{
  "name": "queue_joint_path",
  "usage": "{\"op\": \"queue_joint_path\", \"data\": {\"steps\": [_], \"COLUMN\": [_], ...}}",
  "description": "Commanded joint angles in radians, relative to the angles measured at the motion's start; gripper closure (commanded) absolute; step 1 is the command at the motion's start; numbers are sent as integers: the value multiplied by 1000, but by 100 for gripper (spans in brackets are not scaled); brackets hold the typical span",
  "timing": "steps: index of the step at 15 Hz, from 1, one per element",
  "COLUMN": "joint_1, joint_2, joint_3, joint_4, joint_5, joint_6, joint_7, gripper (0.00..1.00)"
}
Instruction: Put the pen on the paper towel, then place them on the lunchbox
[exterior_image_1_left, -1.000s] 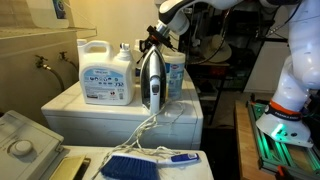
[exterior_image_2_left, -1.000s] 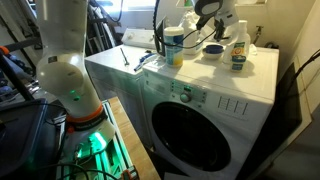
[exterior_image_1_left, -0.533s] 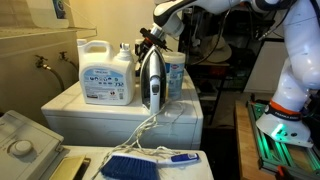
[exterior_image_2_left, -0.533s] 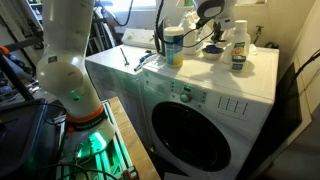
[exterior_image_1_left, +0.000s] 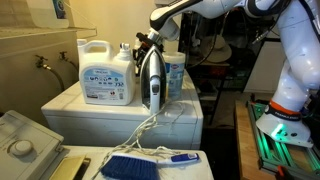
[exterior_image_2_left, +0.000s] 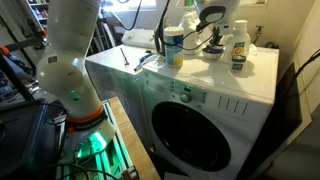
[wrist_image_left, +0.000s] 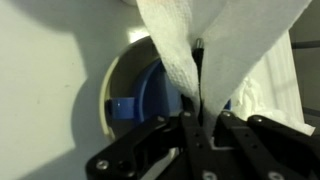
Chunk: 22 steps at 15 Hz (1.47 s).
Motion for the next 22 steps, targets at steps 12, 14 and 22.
{"op": "queue_joint_path", "data": {"steps": [12, 14, 22], "joint_1": [-12, -12, 8], "joint_2": [32, 30, 4], "joint_3": [0, 1, -44], "joint_4": [80, 85, 104], "joint_5": [0, -1, -128], "joint_6": [-53, -58, -184], "joint_7": [40, 39, 132], "gripper": [1, 0, 0]}}
